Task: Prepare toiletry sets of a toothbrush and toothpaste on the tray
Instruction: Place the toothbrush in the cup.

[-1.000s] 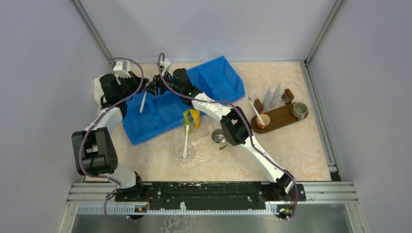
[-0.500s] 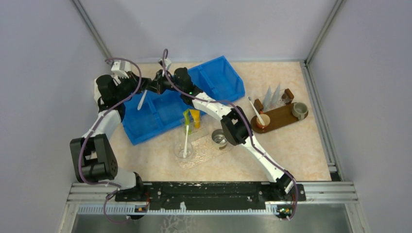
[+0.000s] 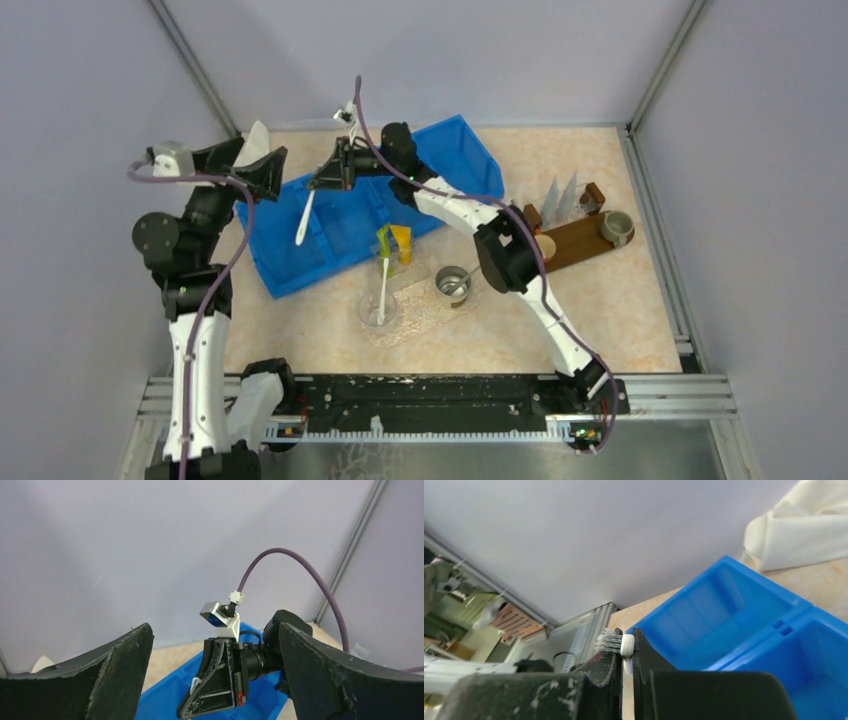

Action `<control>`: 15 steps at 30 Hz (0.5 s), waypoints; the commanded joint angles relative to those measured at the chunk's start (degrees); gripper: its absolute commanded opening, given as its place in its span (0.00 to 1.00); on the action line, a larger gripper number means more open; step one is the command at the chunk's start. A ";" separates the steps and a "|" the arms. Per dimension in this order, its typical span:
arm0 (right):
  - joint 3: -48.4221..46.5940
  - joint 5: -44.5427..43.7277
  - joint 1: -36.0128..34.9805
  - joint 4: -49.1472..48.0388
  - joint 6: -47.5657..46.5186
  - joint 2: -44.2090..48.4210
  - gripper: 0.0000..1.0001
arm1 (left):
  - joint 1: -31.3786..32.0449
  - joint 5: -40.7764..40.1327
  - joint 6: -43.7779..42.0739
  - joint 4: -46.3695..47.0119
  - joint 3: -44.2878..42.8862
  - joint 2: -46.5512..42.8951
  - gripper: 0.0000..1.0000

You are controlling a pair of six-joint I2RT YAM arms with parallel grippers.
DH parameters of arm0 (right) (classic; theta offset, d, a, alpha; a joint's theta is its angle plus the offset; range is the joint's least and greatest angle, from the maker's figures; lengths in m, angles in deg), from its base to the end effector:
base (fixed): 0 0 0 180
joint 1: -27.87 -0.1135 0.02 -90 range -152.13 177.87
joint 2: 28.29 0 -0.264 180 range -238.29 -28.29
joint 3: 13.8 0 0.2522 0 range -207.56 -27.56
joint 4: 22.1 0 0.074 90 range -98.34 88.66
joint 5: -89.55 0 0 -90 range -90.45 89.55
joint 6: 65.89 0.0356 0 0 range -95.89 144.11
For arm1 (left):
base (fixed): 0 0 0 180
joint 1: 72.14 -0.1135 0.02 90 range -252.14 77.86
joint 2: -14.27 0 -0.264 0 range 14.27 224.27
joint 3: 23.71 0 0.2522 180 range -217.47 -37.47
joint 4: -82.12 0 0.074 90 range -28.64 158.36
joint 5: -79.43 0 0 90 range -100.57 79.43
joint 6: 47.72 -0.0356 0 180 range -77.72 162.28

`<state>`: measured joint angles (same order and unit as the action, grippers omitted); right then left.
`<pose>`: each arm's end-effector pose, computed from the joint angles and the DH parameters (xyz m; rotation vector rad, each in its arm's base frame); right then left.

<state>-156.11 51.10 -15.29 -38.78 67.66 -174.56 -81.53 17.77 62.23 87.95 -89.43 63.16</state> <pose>0.4076 0.4205 0.2638 -0.8855 1.4773 1.7837 0.1853 0.0135 0.4260 0.1312 1.2302 -0.4507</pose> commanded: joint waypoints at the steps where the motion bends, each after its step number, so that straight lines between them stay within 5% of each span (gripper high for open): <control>1: 4.75 9.68 3.93 4.76 -5.25 20.55 0.00 | -0.15 -0.50 4.99 -6.59 -1.82 -5.21 0.99; 6: 11.79 8.75 11.15 43.19 -37.86 40.07 0.00 | -0.02 3.10 10.54 -5.38 -0.63 -10.59 0.99; 15: 41.25 27.85 45.69 43.90 -41.30 75.80 0.00 | 5.58 7.77 8.86 -11.50 3.29 -15.21 0.99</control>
<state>-121.36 67.67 19.61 -0.57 32.06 -106.44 -78.17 22.79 72.22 81.38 -88.43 49.67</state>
